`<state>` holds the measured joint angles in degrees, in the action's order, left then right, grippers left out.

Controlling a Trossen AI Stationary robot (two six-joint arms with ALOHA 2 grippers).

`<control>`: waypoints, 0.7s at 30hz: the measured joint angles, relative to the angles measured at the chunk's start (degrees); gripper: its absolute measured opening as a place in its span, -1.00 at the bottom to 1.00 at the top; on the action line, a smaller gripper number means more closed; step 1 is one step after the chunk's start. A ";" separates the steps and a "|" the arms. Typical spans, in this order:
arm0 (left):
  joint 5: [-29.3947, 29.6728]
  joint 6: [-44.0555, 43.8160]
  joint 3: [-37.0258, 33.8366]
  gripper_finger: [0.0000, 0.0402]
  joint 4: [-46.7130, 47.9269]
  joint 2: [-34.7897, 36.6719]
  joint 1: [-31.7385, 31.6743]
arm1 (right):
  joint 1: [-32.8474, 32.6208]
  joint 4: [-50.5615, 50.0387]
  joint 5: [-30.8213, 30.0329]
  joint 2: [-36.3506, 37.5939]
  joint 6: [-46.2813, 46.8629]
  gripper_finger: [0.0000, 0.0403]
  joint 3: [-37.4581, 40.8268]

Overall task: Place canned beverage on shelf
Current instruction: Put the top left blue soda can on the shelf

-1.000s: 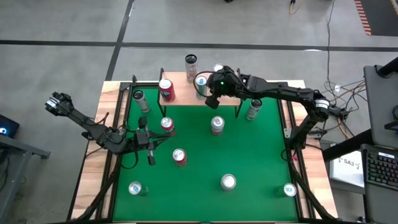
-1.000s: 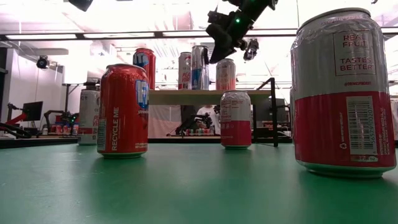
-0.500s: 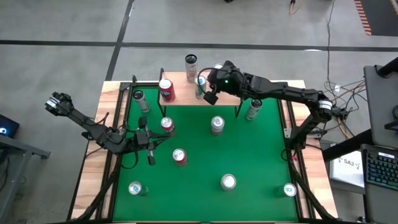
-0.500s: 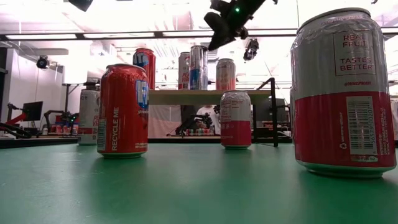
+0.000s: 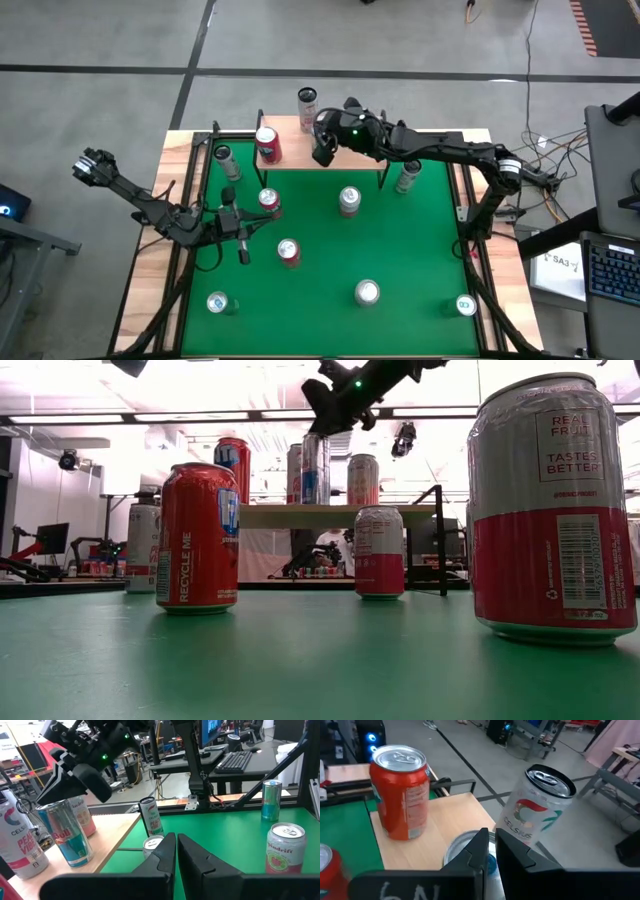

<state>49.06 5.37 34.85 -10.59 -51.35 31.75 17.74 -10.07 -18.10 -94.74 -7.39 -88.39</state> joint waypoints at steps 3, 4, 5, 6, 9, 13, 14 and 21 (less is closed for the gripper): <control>0.04 0.00 0.00 -0.99 0.00 0.00 0.00 | 0.00 -1.10 0.18 -0.09 -0.20 -0.86 -0.07; 0.04 0.00 0.00 -0.99 0.00 0.00 0.00 | 0.00 -1.50 0.33 -0.09 -0.72 -0.86 -0.07; 0.04 0.00 0.00 -0.99 -0.01 0.00 0.00 | 0.00 -1.74 0.61 -0.03 -1.42 -0.86 -0.15; 0.04 0.00 0.00 -0.99 -0.02 0.00 0.00 | 0.00 -2.46 1.02 0.06 -2.41 -0.86 -0.33; 0.05 -0.01 0.00 -0.99 -0.02 0.00 0.00 | 0.00 -3.19 3.24 0.49 -4.62 -0.86 -0.38; 0.06 -0.02 0.00 -0.99 -0.02 0.00 0.00 | 0.04 -3.38 4.63 1.21 -5.38 -0.86 -0.34; 0.05 -0.02 0.00 -0.99 -0.02 0.00 0.00 | 0.06 -3.58 4.65 1.34 -5.34 -0.86 -0.31; 0.06 0.02 0.00 -0.99 -0.07 0.00 0.00 | 0.32 -3.52 4.67 1.64 -5.34 -0.86 -0.23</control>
<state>49.12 5.39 34.85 -10.66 -51.35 31.75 18.06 -13.58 -13.43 -93.10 -12.73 -88.62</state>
